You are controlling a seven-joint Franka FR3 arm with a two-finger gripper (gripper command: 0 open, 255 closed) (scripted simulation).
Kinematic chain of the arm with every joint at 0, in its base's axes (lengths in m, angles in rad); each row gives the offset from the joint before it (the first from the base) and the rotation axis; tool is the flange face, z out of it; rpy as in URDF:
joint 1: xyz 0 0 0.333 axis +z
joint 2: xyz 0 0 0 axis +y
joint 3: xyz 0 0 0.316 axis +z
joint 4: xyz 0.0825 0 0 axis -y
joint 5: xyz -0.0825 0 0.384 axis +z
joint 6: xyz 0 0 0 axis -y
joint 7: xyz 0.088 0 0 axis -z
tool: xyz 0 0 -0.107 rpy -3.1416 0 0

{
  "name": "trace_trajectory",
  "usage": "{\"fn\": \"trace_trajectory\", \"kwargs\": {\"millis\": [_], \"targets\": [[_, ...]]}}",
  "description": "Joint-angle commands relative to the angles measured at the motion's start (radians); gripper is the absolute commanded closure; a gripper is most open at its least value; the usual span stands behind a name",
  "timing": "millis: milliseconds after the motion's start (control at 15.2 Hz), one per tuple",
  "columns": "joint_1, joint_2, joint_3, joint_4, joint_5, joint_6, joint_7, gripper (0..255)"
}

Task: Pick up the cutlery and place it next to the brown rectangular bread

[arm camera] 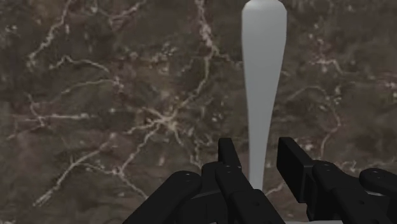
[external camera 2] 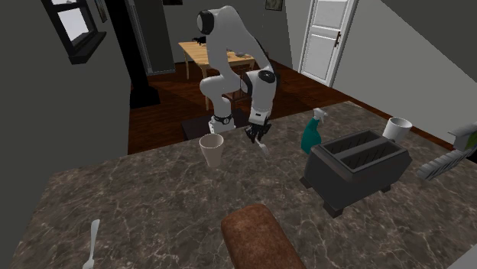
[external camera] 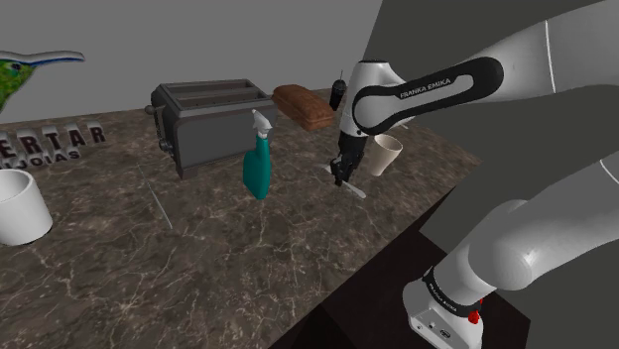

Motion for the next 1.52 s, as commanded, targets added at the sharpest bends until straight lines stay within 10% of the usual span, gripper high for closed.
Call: {"fn": "trace_trajectory", "kwargs": {"millis": [0, 1452], "targets": [[0.000, -0.018, 0.000, 0.015, 0.001, -0.033, 0.000, 255], [0.000, -0.142, -0.009, 0.211, 0.000, -0.353, 0.001, 255]]}}
